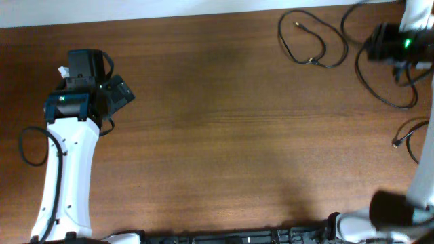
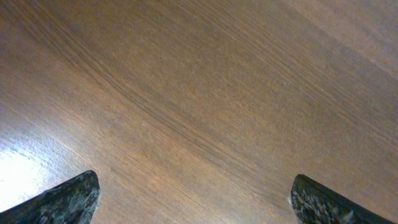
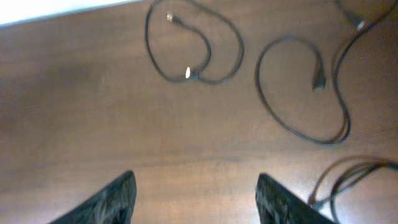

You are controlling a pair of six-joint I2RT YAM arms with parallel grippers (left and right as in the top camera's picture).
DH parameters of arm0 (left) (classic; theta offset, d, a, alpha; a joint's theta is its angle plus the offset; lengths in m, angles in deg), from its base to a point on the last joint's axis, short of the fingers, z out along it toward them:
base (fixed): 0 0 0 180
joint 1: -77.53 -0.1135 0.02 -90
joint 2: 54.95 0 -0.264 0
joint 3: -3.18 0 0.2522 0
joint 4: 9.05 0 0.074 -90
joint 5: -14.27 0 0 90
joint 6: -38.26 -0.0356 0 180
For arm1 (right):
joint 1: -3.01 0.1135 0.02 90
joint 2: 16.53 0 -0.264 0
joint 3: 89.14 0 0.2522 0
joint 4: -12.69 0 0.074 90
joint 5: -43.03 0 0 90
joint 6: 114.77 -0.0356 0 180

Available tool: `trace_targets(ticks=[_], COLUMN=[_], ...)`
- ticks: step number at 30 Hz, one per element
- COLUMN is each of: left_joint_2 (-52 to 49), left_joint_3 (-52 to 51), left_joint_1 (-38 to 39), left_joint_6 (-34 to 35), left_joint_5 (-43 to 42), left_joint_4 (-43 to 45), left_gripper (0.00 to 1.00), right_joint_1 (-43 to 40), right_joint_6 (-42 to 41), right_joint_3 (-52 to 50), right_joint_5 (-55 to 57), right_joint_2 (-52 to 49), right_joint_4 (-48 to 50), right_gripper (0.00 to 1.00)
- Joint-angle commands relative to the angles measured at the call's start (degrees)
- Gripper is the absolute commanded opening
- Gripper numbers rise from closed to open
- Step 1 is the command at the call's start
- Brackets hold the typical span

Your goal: Untangle cables

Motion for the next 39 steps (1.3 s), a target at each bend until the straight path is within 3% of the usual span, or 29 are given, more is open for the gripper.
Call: trace_targets(ticks=[1, 3, 5, 6, 7, 12, 15, 19, 22, 26, 31, 39], left_joint_2=[1.14, 1.14, 1.14, 1.14, 1.14, 1.14, 1.14, 1.14, 1.14, 1.14, 1.14, 1.14], left_joint_3=[0.24, 0.24, 0.24, 0.24, 0.24, 0.24, 0.24, 0.24, 0.24, 0.24, 0.24, 0.24], left_joint_1=[-0.20, -0.20, -0.20, -0.20, -0.20, -0.20, -0.20, -0.20, -0.17, -0.20, -0.20, -0.20], left_joint_6=[0.72, 0.72, 0.72, 0.72, 0.72, 0.72, 0.72, 0.72, 0.74, 0.72, 0.72, 0.72], left_joint_5=[-0.35, -0.35, -0.35, -0.35, -0.35, -0.35, -0.35, -0.35, -0.35, -0.35, -0.35, -0.35], left_joint_4=[-0.09, -0.09, -0.09, -0.09, -0.09, -0.09, -0.09, -0.09, -0.09, -0.09, -0.09, -0.09], left_gripper=[0.99, 0.99, 0.99, 0.99, 0.99, 0.99, 0.99, 0.99, 0.99, 0.99, 0.99, 0.99], right_joint_1=[-0.17, -0.13, -0.11, -0.11, -0.11, -0.11, -0.11, 6.88, 7.67, 7.78, 7.76, 7.78], right_joint_6=[-0.24, -1.33, -3.26, -3.48, -3.45, -3.45, -3.48, -3.43, -3.43, -3.45, -3.45, -1.44], right_joint_3=[-27.91, -55.41, -68.76, -71.67, -71.91, -71.91, -71.91, -72.17, -78.16, -97.77, -111.06, -113.87], right_joint_5=[-5.46, -7.85, -7.82, -7.82, -7.80, -7.98, -8.74, -4.68, -1.86, -1.75, -0.22, 1.36], right_joint_2=[16.17, 32.39, 42.84, 47.01, 48.37, 46.66, 40.06, 42.12, 51.19, 69.48, 90.64, 93.00], right_joint_4=[16.46, 35.67, 40.96, 40.85, 40.89, 39.34, 38.75, 40.76, 45.88, 64.26, 67.30, 70.75], right_gripper=[0.62, 0.63, 0.66, 0.87, 0.99, 1.00, 1.00, 1.00, 1.00, 1.00, 1.00, 1.00])
